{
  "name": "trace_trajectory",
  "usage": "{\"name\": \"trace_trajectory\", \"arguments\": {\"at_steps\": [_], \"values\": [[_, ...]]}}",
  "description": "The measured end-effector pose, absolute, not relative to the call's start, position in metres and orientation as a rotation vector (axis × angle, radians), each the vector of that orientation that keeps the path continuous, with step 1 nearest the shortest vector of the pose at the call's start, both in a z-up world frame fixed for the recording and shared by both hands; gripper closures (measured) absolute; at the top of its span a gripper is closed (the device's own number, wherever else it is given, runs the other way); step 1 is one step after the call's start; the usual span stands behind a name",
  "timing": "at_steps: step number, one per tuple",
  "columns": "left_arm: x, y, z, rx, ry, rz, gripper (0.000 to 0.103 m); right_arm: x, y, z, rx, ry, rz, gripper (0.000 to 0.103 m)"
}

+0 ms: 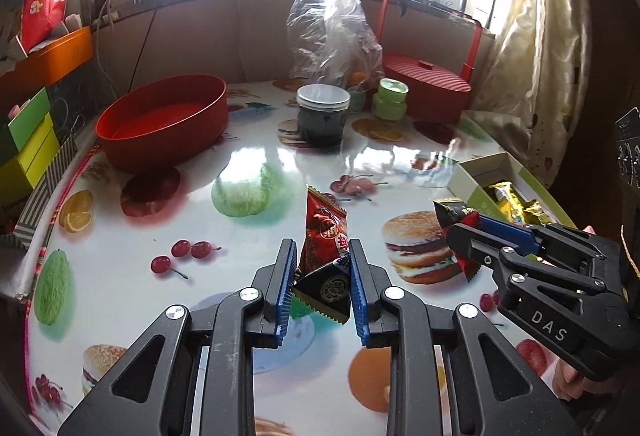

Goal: Organize snacks
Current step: 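Carry both held candies over the green box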

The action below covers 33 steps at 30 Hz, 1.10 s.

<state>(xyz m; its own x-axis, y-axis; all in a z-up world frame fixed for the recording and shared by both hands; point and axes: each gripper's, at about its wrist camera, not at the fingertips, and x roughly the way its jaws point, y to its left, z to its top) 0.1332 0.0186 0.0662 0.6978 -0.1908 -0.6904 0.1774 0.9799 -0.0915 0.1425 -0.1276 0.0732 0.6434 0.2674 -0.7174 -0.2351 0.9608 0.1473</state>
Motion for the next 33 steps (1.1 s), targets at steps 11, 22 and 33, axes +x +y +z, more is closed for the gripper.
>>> {"name": "trace_trajectory", "arguments": {"at_steps": [11, 22, 33], "values": [[0.124, -0.003, 0.078, -0.007, 0.749, -0.241, 0.077, 0.125, -0.15, 0.085, 0.06, 0.795, 0.258, 0.08], [0.128, -0.041, 0.087, 0.01, 0.741, -0.319, 0.077, 0.113, -0.188, 0.097, 0.071, 0.765, 0.195, 0.08], [0.131, -0.077, 0.089, 0.021, 0.75, -0.395, 0.077, 0.102, -0.23, 0.101, 0.088, 0.761, 0.114, 0.08]]}}
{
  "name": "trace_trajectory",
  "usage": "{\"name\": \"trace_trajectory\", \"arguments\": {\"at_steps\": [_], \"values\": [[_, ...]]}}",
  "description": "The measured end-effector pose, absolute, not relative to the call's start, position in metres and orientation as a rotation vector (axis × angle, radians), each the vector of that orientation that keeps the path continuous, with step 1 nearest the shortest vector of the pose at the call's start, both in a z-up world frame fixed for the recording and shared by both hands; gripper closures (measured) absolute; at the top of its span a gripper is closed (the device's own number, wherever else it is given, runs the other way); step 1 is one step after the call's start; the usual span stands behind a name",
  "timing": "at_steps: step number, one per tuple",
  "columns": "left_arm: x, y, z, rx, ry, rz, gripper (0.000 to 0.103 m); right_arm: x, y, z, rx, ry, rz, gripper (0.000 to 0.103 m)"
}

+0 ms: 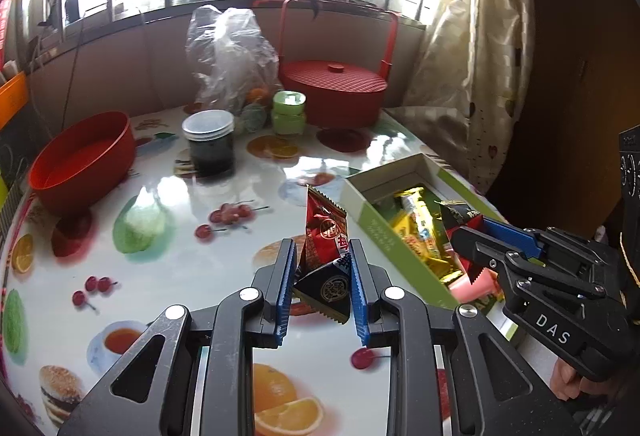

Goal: Organize snacks
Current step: 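Carry both held candies over the green box, then lower both candies into the green box and open both tools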

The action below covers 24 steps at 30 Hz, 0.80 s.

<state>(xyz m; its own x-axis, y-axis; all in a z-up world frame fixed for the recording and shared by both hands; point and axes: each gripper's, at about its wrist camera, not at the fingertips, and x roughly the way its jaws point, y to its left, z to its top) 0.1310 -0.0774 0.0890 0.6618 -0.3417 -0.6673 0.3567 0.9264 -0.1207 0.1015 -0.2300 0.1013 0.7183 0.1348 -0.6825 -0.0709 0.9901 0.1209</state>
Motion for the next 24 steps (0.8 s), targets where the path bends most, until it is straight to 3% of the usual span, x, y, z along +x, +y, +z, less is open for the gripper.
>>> {"name": "trace_trajectory", "arguments": {"at_steps": [24], "values": [[0.152, -0.153, 0.082, 0.011, 0.806, -0.554, 0.077, 0.087, -0.3, 0.093, 0.132, 0.782, -0.034, 0.08]]}}
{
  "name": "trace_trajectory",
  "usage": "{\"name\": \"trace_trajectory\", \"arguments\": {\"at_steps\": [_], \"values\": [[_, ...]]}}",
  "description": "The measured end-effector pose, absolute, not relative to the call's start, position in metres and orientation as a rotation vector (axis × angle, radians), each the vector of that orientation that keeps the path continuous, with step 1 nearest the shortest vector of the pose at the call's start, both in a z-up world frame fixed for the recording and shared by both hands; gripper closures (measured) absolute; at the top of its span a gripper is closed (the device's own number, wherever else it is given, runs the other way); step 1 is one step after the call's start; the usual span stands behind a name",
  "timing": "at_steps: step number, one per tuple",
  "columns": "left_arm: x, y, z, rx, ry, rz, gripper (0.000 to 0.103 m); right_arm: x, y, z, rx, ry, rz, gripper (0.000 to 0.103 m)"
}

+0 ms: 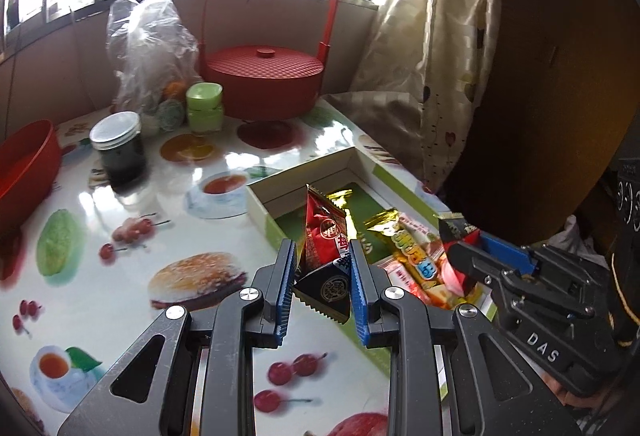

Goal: Organize snacks
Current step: 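Lower both candies into the green box and open both tools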

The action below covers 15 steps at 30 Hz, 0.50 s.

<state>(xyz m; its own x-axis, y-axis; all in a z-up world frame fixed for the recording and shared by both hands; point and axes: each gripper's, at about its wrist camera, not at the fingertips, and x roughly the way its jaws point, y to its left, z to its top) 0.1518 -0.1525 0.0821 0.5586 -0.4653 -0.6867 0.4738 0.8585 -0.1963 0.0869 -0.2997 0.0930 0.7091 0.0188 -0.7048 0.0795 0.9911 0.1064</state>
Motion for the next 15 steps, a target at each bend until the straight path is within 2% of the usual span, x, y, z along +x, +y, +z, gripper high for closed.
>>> {"name": "trace_trajectory", "arguments": {"at_steps": [15], "values": [[0.167, -0.183, 0.056, 0.03, 0.87, -0.582, 0.077, 0.092, -0.315, 0.077, 0.125, 0.808, -0.067, 0.08]]}}
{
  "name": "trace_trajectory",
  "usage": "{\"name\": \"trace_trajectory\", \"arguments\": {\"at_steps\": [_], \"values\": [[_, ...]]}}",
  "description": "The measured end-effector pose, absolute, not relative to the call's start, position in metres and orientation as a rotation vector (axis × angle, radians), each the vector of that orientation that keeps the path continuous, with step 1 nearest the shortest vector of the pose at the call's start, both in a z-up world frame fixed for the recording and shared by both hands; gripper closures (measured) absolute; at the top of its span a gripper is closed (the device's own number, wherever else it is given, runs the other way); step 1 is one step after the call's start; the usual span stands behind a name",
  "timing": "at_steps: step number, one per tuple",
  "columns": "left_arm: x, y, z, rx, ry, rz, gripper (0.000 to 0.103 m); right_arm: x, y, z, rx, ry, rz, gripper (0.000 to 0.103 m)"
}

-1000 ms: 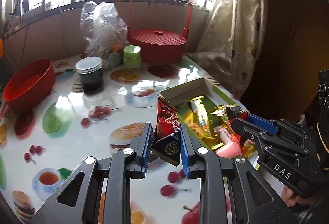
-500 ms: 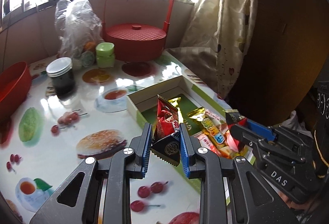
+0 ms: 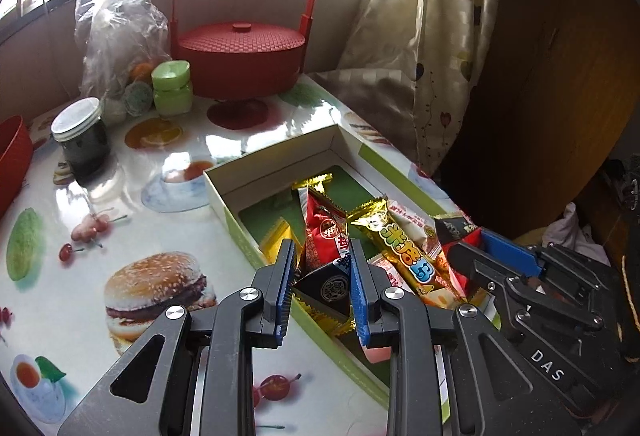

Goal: Organize snacks
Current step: 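Lower both candies into the green box and open both tools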

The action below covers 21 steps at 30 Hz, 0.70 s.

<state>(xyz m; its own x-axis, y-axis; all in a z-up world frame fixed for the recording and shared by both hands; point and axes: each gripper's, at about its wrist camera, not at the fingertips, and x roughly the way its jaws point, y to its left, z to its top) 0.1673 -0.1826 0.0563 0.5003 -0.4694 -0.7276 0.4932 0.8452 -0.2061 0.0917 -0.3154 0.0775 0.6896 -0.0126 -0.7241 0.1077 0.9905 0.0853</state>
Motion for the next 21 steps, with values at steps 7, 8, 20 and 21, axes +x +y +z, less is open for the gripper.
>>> {"name": "trace_trajectory", "arguments": {"at_steps": [7, 8, 20, 21], "values": [[0.17, -0.186, 0.051, 0.027, 0.883, -0.599, 0.077, 0.094, -0.314, 0.075, 0.114, 0.796, -0.064, 0.08], [0.17, -0.187, 0.051, 0.03, 0.885, -0.599, 0.077, 0.094, -0.314, 0.075, 0.115, 0.794, -0.064, 0.08], [0.171, -0.191, 0.044, 0.039, 0.905, -0.592, 0.075, 0.092, -0.313, 0.075, 0.103, 0.784, -0.066, 0.071], [0.17, -0.19, 0.044, 0.036, 0.906, -0.594, 0.073, 0.092, -0.312, 0.075, 0.104, 0.783, -0.066, 0.07]]}}
